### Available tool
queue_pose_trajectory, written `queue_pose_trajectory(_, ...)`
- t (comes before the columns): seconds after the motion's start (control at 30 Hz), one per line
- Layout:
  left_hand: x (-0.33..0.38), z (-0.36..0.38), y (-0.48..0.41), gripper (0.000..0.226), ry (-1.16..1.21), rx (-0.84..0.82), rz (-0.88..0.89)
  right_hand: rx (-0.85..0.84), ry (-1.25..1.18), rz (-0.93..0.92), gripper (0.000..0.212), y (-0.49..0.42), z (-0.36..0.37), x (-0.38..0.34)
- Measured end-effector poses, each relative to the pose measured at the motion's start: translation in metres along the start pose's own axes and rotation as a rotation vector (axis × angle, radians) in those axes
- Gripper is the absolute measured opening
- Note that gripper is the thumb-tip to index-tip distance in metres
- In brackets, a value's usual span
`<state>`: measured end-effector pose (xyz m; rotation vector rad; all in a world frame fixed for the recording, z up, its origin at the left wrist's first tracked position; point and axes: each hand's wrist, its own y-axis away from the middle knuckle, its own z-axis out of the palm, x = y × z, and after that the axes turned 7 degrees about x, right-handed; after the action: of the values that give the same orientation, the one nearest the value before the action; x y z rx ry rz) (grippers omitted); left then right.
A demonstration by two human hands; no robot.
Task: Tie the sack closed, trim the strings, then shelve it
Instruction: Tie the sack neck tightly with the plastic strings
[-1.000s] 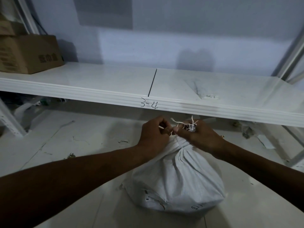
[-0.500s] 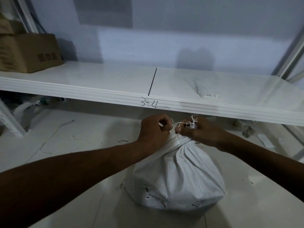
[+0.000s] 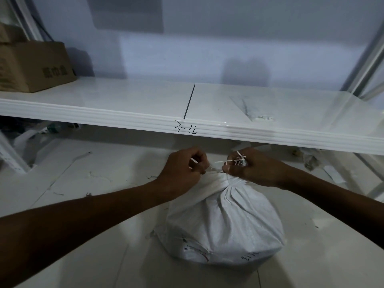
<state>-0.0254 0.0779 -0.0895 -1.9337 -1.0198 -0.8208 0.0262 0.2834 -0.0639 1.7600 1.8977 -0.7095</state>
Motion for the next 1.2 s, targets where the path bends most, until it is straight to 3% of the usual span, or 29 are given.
queue_pose_trajectory(0.03,0.002,-0.001,0.0,0.004,0.02,-0.011,0.012,0.01,-0.015,-0.003,0.029,0.001,0.0,0.0)
queue_pose_trajectory(0.17,0.013,0.001,-0.007,0.023,-0.088,-0.071,0.212,0.01,-0.051,-0.003,0.033,0.001,0.001,0.0)
queue_pose_trajectory(0.3,0.017,0.005,-0.021,0.006,-0.327,-0.111,0.369,0.009,-0.032,0.02,0.03,0.0,0.001,-0.001)
queue_pose_trajectory(0.37,0.02,0.007,-0.024,0.011,-0.449,-0.116,0.393,0.005,-0.036,0.021,0.028,0.0,0.0,-0.001)
queue_pose_trajectory(0.57,0.018,0.008,-0.019,0.016,-0.452,-0.147,0.406,-0.037,-0.084,0.032,0.025,0.002,0.0,0.001)
queue_pose_trajectory(1.2,0.009,-0.001,-0.017,0.017,-0.455,-0.072,0.383,-0.047,0.186,-0.164,0.009,0.003,-0.007,0.006)
